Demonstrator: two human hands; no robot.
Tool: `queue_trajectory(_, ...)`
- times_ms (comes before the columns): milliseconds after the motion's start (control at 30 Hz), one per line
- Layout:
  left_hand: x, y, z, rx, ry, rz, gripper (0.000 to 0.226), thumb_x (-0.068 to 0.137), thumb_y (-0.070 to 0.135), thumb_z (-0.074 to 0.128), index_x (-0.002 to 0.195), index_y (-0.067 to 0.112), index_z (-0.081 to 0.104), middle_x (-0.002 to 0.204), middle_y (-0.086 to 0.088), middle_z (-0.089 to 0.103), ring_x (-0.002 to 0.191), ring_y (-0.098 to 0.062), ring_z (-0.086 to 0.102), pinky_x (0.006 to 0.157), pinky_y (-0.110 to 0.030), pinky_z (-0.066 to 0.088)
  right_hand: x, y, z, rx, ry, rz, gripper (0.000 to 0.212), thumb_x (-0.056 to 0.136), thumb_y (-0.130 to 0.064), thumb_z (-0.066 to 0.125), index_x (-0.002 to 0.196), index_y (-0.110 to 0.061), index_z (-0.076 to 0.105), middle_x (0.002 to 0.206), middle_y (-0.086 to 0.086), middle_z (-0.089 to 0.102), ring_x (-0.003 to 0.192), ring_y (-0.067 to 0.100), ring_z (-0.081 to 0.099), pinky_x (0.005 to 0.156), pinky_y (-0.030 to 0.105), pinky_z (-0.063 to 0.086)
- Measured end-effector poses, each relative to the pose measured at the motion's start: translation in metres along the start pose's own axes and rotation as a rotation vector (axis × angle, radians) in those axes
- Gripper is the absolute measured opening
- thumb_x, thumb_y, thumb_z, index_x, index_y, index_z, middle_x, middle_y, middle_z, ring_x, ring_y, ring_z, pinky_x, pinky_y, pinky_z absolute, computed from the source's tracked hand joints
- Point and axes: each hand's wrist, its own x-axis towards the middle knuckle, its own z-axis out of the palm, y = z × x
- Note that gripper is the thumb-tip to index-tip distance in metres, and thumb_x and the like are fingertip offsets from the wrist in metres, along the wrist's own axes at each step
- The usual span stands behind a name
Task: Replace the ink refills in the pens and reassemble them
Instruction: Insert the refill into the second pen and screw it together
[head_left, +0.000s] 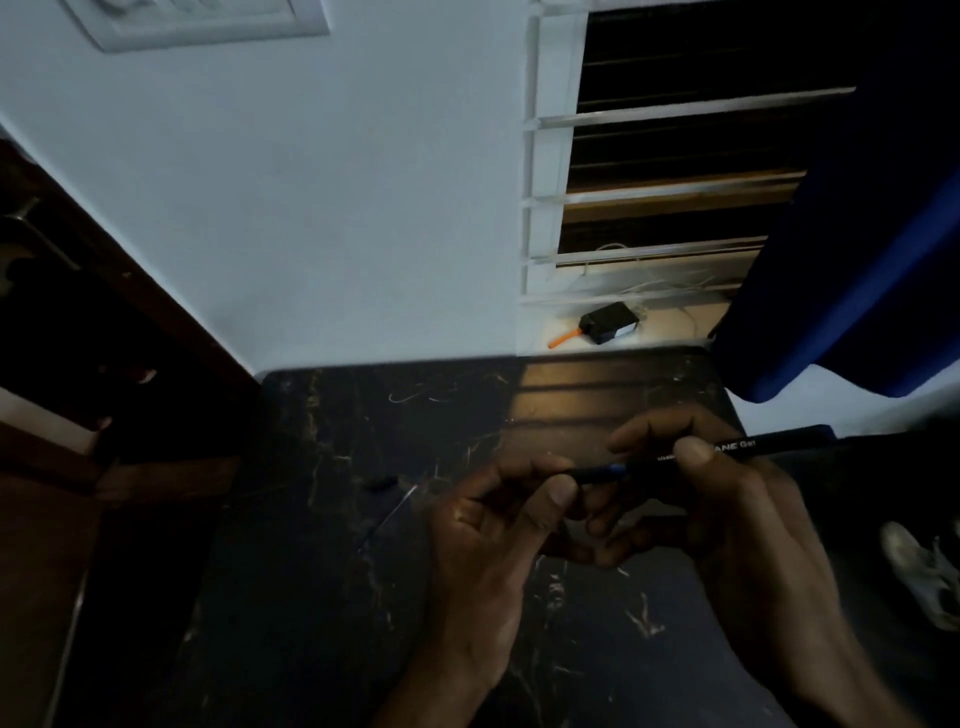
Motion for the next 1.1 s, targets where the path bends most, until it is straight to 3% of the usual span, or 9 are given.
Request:
queue_trajectory(100,0.0,-0.003,0.005,-0.006,-0.003,0.004,0.024,0.076,0.025,0.079,0.094,0.009,0.079,0.081,-0.012,0.076,0.069,-0.019,0.072,0.053,-0.03,0.058,0.002,0.0,-0.002,-0.048,0.04,-0.049,0.041,0.099,-0.026,0.039,0.092,-0.004,0.072,0.082,0.026,0.071,0.069,0.04,0.07,0.051,0.043,0.056)
queue_trajectory(300,-0.005,0.0,0.011,-0.025,0.003,0.01,0.028,0.073,0.03,0.087,0.092,0.012,0.079,0.081,-0.013,0.074,0.071,-0.021,0.07,0.052,-0.029,0.057,0.006,0.003,-0.004,0.026,0.081,-0.175,0.034,0.099,-0.023,0.047,0.087,-0.005,0.073,0.08,0.011,0.069,0.06,0.022,0.061,0.052,0.03,0.052)
queue_trajectory(433,-0.01,-0.002,0.016,-0.024,0.078,0.012,0.02,0.075,0.026,0.082,0.091,0.015,0.08,0.082,-0.015,0.073,0.069,-0.022,0.068,0.051,-0.03,0.057,0.006,0.005,-0.006,0.139,0.041,-0.17,0.047,0.089,-0.037,0.071,0.102,0.005,0.054,0.083,0.011,0.061,0.061,0.026,0.06,0.051,0.034,0.053)
queue_trajectory(700,-0.017,0.011,0.013,-0.065,0.101,0.045,0.014,0.075,0.025,0.083,0.089,0.02,0.08,0.076,-0.007,0.073,0.07,-0.015,0.07,0.049,-0.026,0.055,-0.003,0.013,-0.006,0.061,0.064,-0.187,0.022,0.089,-0.019,0.07,0.093,0.002,0.063,0.074,0.018,0.068,0.06,0.04,0.064,0.046,0.04,0.052)
queue_trajectory(900,-0.017,0.022,0.001,-0.051,0.101,0.16,0.03,0.071,0.038,0.088,0.093,0.02,0.081,0.079,-0.005,0.075,0.075,-0.013,0.073,0.054,-0.025,0.057,0.004,0.01,0.018,0.184,0.055,-0.133,0.016,0.086,-0.02,0.073,0.083,-0.005,0.067,0.065,0.019,0.066,0.051,0.033,0.064,0.045,0.032,0.05)
queue_trajectory(1000,-0.015,0.029,-0.004,-0.073,0.07,0.218,0.031,0.073,0.038,0.088,0.097,0.02,0.081,0.09,-0.002,0.077,0.083,-0.013,0.075,0.059,-0.027,0.059,0.007,0.007,0.034,0.199,0.09,-0.14,0.022,0.082,-0.031,0.078,0.08,-0.012,0.068,0.06,0.017,0.066,0.044,0.03,0.062,0.043,0.029,0.049)
queue_trajectory(1100,-0.013,0.041,-0.01,-0.146,0.021,0.198,0.033,0.073,0.039,0.087,0.096,0.017,0.078,0.099,-0.003,0.075,0.088,-0.015,0.073,0.065,-0.029,0.06,0.009,0.006,0.049,0.219,0.137,-0.171,0.017,0.081,-0.027,0.077,0.079,-0.012,0.069,0.059,0.017,0.066,0.043,0.027,0.061,0.042,0.028,0.048)
